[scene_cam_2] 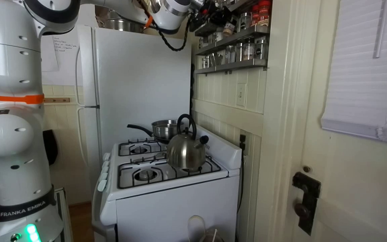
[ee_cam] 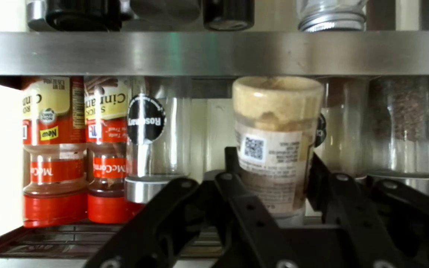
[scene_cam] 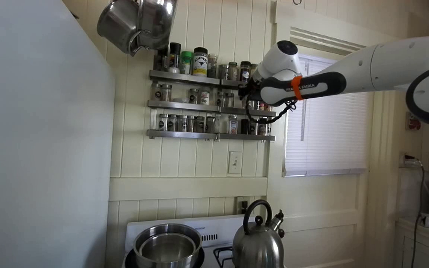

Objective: Pick up the spice bottle on the middle shelf and put it on the stove

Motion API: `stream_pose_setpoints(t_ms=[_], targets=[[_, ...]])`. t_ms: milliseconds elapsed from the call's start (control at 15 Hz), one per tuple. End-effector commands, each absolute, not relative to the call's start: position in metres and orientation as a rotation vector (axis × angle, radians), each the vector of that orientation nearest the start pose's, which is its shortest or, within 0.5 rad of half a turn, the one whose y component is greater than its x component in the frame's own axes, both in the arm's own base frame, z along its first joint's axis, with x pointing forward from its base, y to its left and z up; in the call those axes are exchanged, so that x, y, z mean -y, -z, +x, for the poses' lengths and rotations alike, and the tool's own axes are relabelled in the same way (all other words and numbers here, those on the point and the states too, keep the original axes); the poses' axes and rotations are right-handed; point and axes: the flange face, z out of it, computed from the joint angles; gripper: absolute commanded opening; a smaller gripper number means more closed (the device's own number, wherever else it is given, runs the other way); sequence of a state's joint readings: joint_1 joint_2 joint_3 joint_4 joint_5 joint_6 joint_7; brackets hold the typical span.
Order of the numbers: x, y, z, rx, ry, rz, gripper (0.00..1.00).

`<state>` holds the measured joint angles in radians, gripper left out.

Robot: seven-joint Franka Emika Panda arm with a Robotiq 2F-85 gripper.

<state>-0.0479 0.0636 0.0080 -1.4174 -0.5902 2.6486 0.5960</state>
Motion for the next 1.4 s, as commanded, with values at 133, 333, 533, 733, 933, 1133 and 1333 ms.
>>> stream_pose_setpoints(t_ms=[133,333,533,733,933,1133,1333], targets=[[0.000,-0.798,0.591,-0.367,1.785,-2.778,0.18],[0.003,-0.802,0.592,-0.364,1.728,-2.767,0.18],[0.014,-0.809,0.599,-0.425,1.771,-2.754,0.18],[0.016,-0.806,0.604,-0.437,1.770,-2.757,0.18],[0.019,-0.808,0.610,-0.481,1.815,-2.728,0.18],[0.019,-0.805,0.615,-0.498,1.842,-2.704,0.18],[0.020,-0.802,0.619,-0.532,1.884,-2.677,0.18]])
